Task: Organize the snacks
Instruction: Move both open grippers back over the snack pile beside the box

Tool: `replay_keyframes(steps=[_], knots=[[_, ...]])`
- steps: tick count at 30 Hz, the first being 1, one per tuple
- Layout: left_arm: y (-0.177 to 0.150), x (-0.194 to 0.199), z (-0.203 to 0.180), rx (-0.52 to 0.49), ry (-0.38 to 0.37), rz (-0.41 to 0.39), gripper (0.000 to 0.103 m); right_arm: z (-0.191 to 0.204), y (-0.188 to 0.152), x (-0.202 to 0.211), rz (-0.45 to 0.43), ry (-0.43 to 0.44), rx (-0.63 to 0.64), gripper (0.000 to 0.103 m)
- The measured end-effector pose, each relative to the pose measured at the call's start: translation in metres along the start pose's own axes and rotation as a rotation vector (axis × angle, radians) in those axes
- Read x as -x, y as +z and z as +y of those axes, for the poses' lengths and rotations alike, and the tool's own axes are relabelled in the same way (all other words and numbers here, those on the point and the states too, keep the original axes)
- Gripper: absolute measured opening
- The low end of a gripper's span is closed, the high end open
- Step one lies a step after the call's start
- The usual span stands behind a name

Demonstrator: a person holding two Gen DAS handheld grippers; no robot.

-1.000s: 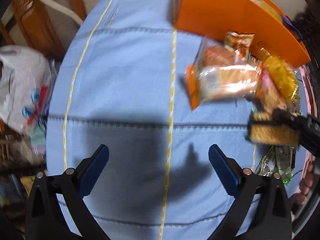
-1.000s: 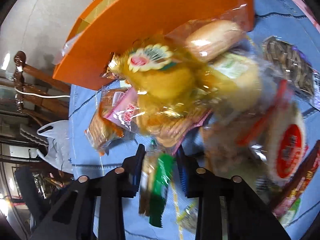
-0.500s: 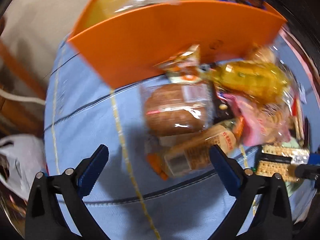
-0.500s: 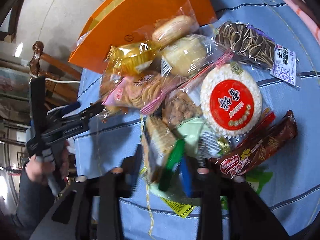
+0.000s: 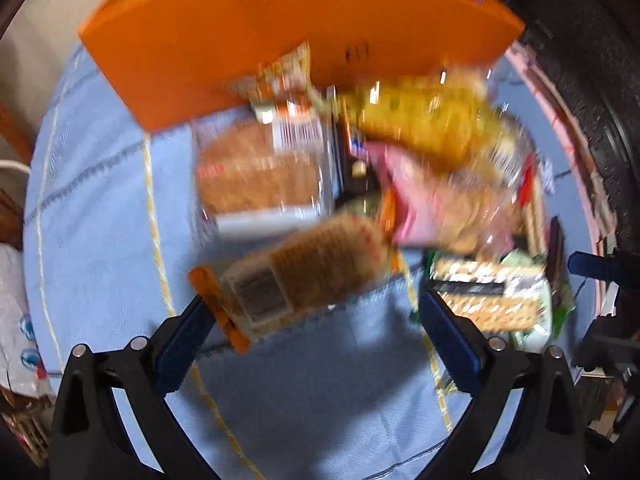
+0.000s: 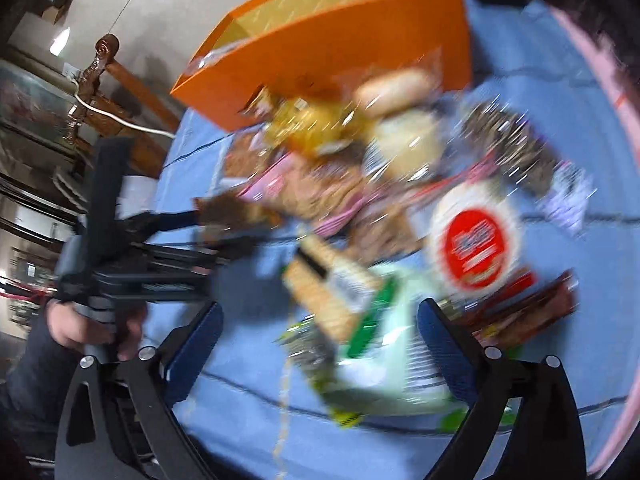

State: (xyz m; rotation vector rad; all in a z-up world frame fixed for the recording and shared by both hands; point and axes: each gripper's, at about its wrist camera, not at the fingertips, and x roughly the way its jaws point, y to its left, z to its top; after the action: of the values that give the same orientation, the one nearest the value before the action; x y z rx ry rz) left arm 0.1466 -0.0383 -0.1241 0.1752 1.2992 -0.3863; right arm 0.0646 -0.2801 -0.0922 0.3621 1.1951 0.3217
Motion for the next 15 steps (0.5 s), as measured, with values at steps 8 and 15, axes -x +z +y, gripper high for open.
replay_keyframes(steps=[8,15], knots=[[0.014,-0.022,-0.032,-0.292,0.163,0.048,0.099,-0.030,0.000,0.021,-0.030,-0.013,-0.050,0.099],[0.019,-0.027,-0.036,-0.266,0.161,0.034,0.073,-0.031,-0.009,0.013,-0.019,-0.026,-0.074,0.099]])
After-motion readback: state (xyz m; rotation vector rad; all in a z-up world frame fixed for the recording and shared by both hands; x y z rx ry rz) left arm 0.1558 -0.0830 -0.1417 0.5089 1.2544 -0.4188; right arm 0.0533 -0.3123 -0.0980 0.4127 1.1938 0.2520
